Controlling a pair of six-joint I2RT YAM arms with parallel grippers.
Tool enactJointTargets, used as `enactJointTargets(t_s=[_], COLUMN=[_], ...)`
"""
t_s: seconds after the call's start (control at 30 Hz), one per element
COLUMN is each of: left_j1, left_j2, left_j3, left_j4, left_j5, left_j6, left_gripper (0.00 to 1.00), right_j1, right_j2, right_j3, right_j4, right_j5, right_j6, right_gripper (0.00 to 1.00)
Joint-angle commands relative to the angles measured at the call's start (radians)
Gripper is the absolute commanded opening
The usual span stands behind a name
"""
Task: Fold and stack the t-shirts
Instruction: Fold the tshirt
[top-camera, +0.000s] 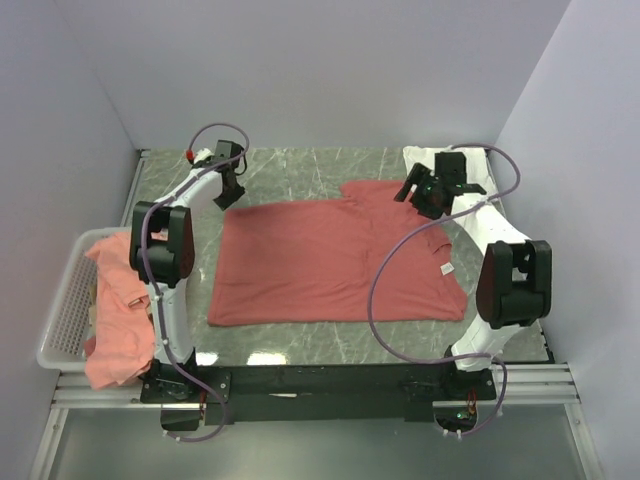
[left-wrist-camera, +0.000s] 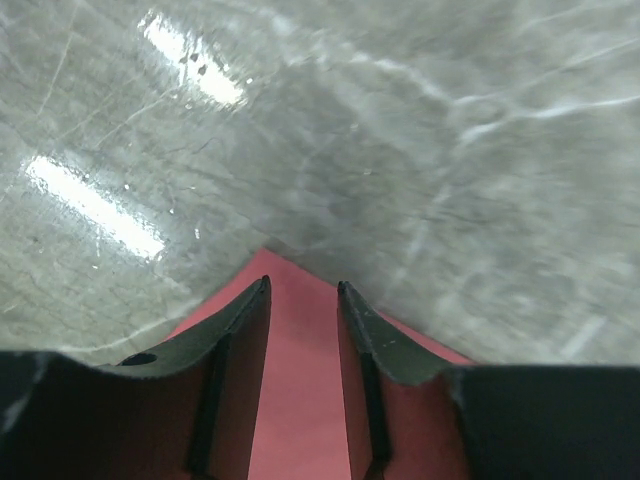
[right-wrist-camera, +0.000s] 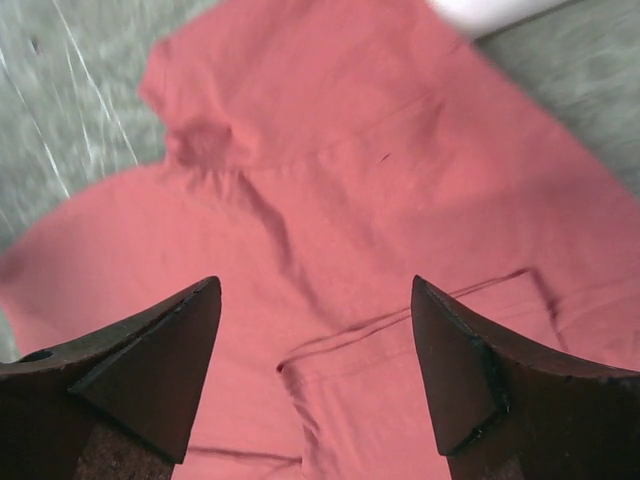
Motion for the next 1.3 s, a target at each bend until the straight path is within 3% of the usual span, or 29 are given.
enactJointTargets(t_s=[0.0,0.13,0.43,0.67,0.8,0.9,1.27], left_j1=[-0.004,-0.001,0.003,0.005,0.007,0.007,-0.003], left_j2=[0.009,0.018,0.061,0.106,0.085,0.036,-0.218], left_j3=[0.071,0.045,0.03,0.054,0.036,-0.016,-0.249], left_j4=[-0.075,-0.063,-0.089,-0.077,-0.051,-0.011,0.152], left_j5=[-0.05,-0.05,-0.083,-0.025,0.004,0.034,0.13], left_j6=[0.014,0.011,0.015,0.051,0.055,0.058,0.084], left_gripper=[0.4,0.48,0.5,0.48,0.38,0.26,0.11], right_j1=[0.057,0.1,0.126,0.137,0.14,0.14,0.144], right_j2=[0.006,0.043,0.042,0.042,0.032,0.022,-0.009], right_j3=[0.077,0.079,0.028,0.006,-0.004,-0.017,-0.061], right_j4=[-0.004,-0.015,0.02,0.032,0.039,0.042,0.077], right_j5=[-0.019,-0.002,-0.017,-0.025,-0.025,-0.025,-0.033], right_j6=[-0.057,-0.057,-0.037,-0.035,-0.032,-0.032,-0.022], right_gripper=[0.83,0.82,0.81,0.8,0.8,0.79,0.78])
